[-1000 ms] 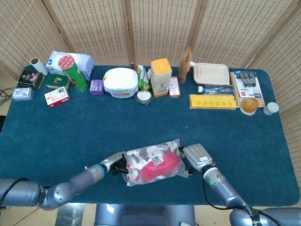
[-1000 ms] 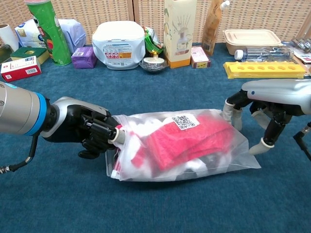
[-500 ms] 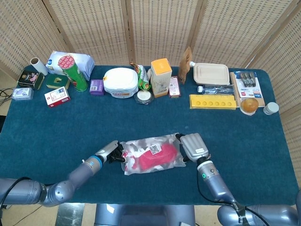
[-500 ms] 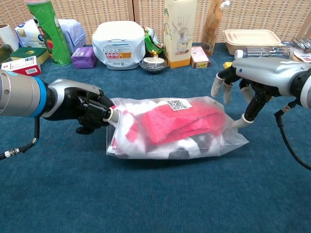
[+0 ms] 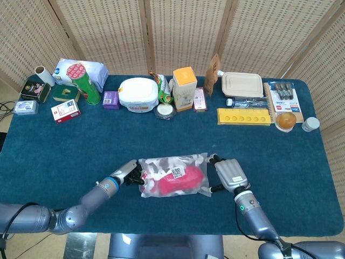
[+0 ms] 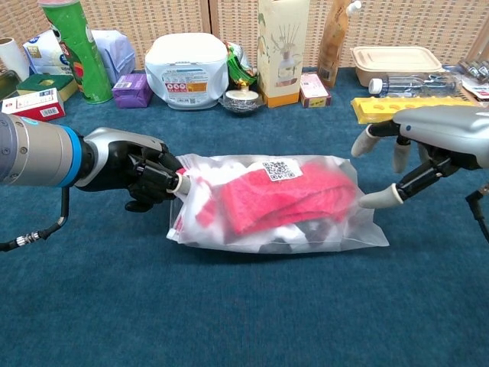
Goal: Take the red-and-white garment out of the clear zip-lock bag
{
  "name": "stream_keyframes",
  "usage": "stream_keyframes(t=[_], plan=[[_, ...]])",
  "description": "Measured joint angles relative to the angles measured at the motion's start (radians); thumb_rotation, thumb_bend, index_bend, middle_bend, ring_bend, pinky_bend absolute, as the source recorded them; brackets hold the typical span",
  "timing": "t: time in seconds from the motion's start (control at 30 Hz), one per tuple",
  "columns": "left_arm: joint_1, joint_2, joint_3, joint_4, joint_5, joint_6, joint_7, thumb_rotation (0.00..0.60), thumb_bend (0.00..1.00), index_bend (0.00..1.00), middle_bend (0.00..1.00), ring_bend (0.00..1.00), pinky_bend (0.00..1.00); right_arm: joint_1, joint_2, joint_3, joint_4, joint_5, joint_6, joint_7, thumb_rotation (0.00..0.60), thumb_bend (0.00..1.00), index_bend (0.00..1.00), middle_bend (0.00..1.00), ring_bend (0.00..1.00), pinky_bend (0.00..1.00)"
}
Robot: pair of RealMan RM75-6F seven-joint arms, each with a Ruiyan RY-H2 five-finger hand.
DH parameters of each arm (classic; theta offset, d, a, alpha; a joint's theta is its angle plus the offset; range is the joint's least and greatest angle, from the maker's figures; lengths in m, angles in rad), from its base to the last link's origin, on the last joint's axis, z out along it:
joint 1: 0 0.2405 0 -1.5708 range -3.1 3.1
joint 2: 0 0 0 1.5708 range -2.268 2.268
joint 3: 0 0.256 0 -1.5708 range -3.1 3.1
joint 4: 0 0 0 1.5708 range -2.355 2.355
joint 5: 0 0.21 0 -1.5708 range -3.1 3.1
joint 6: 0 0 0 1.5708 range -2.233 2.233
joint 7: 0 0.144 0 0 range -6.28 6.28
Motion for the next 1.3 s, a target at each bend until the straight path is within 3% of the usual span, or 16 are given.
stream_keyframes(t=[0.13,0.37,0.53,0.73,1.0,1.3], plan=[[-0.001,0.008,0.000,-0.002,-0.022,-0.014,-0.003,0.600,0.38,0.79,0.93,0.91,0.81,-0.003,0.024,-0.004,-0.045,0.026,-0.006,-0.013,0.267,0.10,0.17,0.17,0.35,0.48],[-0.006,0.015,0.000,-0.003,-0.051,-0.046,-0.009,0.600,0.38,0.79,0.93,0.91,0.81,-0.033,0.040,-0.025,-0.029,-0.079,-0.025,0.075,0.277,0.10,0.18,0.19,0.37,0.50],[-0.014,0.021,0.002,-0.014,-0.065,-0.070,-0.016,0.600,0.38,0.79,0.93,0.91,0.81,-0.029,0.045,-0.032,-0.034,0.021,-0.027,0.005,0.279,0.10,0.21,0.21,0.39,0.52],[-0.013,0.022,0.002,-0.022,-0.065,-0.077,-0.026,0.600,0.38,0.79,0.93,0.91,0.81,-0.001,0.013,-0.029,-0.028,0.132,-0.022,-0.107,0.283,0.10,0.27,0.31,0.52,0.58],[-0.009,0.028,0.003,-0.024,-0.055,-0.080,-0.037,0.600,0.38,0.79,0.93,0.91,0.81,0.008,-0.034,-0.018,-0.001,0.101,0.014,-0.132,0.294,0.11,0.34,0.50,0.76,0.72],[-0.006,0.027,0.001,-0.025,-0.046,-0.075,-0.048,0.600,0.38,0.79,0.93,0.91,0.81,0.020,-0.065,-0.011,0.006,0.120,0.027,-0.179,0.294,0.11,0.36,0.59,0.88,0.81]])
